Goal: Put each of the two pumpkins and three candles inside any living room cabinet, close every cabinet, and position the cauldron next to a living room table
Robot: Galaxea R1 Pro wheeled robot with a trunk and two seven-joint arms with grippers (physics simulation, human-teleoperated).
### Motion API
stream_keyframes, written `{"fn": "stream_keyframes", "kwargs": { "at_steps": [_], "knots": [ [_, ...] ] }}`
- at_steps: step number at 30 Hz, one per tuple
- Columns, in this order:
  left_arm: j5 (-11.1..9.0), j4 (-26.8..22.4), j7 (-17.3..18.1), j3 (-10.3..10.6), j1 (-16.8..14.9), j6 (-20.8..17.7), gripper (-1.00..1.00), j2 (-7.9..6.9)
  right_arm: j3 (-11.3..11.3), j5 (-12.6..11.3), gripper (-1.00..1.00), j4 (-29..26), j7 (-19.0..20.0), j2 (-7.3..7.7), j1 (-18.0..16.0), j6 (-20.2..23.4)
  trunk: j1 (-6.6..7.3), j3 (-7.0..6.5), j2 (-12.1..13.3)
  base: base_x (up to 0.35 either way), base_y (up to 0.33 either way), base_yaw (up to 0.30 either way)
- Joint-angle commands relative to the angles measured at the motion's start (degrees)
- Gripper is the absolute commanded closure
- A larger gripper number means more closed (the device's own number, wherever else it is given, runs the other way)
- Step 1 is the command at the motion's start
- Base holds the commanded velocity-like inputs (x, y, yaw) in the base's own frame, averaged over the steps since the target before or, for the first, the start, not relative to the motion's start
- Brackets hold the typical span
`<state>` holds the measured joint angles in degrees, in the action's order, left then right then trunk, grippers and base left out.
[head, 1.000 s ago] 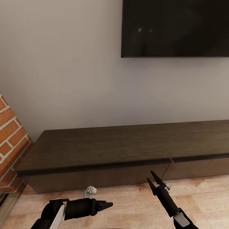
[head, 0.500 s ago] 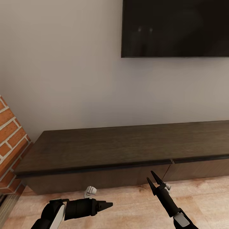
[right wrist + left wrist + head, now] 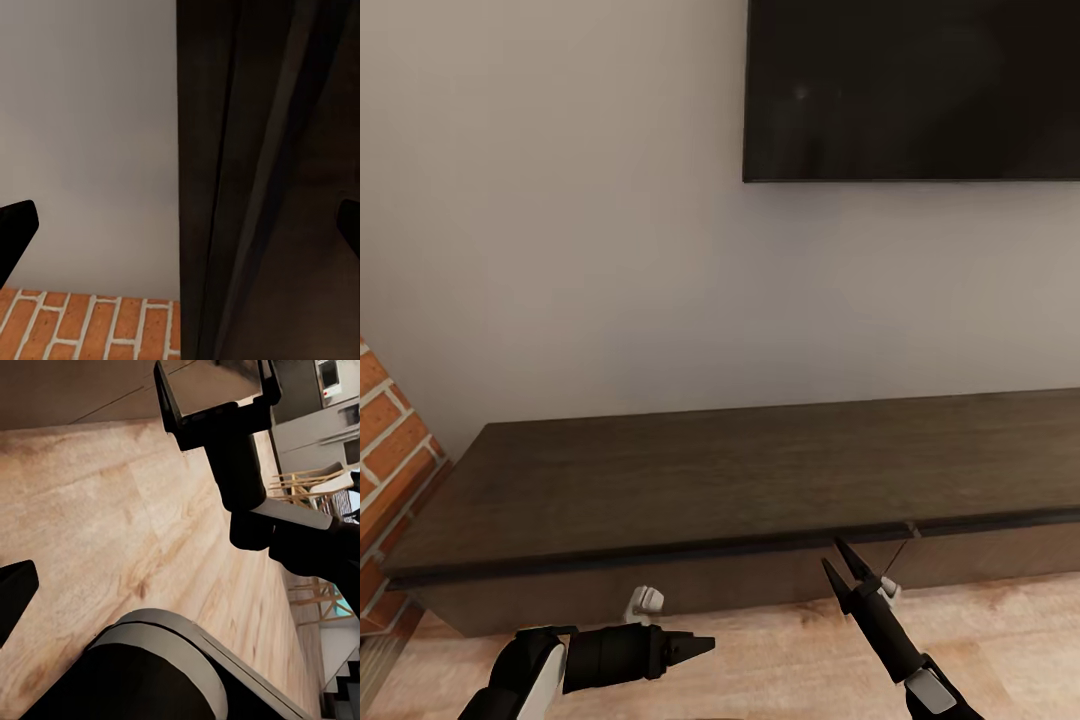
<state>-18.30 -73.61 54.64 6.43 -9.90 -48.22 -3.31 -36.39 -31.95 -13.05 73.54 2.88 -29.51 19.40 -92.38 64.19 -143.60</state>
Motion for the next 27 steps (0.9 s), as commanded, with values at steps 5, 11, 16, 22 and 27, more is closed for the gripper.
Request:
{"fn": "stream_keyframes", "kwargs": {
  "at_steps": [5,11,16,22,27],
  "knots": [
    [-0.2,-0.1,-0.1,0.1,0.0,-0.3,-1.0,-0.03,0.2,-0.5,-1.0,0.0,0.0,0.02,0.0,0.6,-0.02,0.05,0.0,0.155,0.0,0.0],
    [-0.2,-0.2,0.0,0.1,0.0,-0.1,-1.0,-0.08,0.2,-0.5,-1.0,0.0,0.0,0.02,0.0,0.6,-0.02,0.05,0.0,0.034,0.0,0.0],
    [-0.2,-0.2,0.0,0.1,0.0,0.3,-1.0,-0.11,0.2,-0.5,-1.0,0.0,-0.1,0.02,0.0,0.6,-0.02,0.05,0.0,0.007,0.0,0.0],
    [-0.2,-0.2,0.0,0.1,0.0,0.5,-1.0,-0.11,0.2,-0.5,-1.0,0.0,-0.1,0.02,0.0,0.6,-0.09,0.71,-0.1,0.001,0.0,0.0],
    [-0.2,-0.2,0.0,0.1,0.0,0.5,-1.0,-0.11,0.2,-0.5,-1.0,0.0,-0.1,0.02,0.0,0.6,-0.09,0.71,-0.1,0.0,0.0,0.0]
  ]
}}
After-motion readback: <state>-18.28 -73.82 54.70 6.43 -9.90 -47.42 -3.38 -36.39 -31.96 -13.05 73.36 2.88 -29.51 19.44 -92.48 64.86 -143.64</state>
